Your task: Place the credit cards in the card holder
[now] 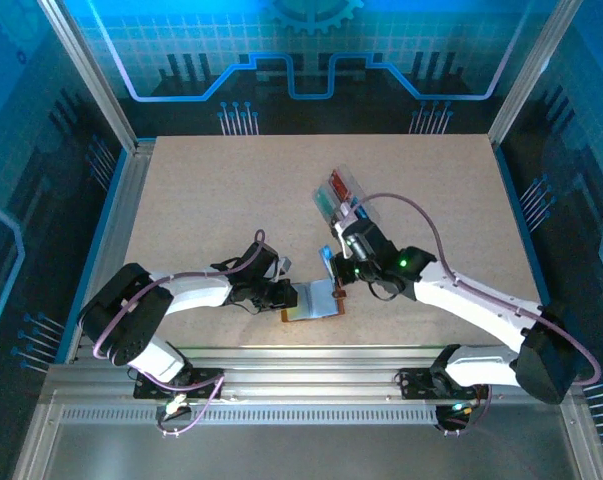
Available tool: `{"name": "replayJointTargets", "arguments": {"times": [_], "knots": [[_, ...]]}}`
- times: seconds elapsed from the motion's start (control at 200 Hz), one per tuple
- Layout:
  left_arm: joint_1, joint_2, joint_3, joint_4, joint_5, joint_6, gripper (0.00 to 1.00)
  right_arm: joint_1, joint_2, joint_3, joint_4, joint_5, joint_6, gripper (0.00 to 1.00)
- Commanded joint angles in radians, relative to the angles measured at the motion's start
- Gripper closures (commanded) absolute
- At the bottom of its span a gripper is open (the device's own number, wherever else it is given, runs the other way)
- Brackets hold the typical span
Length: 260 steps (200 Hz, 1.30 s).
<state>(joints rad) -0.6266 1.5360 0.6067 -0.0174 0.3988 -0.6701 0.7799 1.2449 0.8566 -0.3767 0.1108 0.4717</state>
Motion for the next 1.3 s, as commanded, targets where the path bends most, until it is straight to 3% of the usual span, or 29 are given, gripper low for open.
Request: {"name": "replayJointTargets", "arguments": {"times": [0.0,0.17,0.44,0.795,1.296], "knots": [[-0.005,-0.017,-0.008,-0.015,0.026,0.029,0.88,0.012,-0.036,-0.116,0.223,-0.108,0.122,1.0],[-0.005,-0.011,-0.007,-0.014,0.028,0.03,0.88,0.013,-0.017,-0.281,0.463,-0.183,0.232,1.0],[-0.005,-0.013,-0.013,-0.012,0.024,0.028,0.88,0.01,0.058,-0.375,0.707,-0.217,0.331,1.0],[-0.005,-0.014,-0.01,-0.015,0.026,0.028,0.88,0.006,0.173,-0.356,0.768,-0.223,0.344,1.0],[-0.005,-0.007,-0.007,-0.014,0.027,0.027,0.88,0.001,0.208,-0.349,0.74,-0.197,0.316,1.0]]}}
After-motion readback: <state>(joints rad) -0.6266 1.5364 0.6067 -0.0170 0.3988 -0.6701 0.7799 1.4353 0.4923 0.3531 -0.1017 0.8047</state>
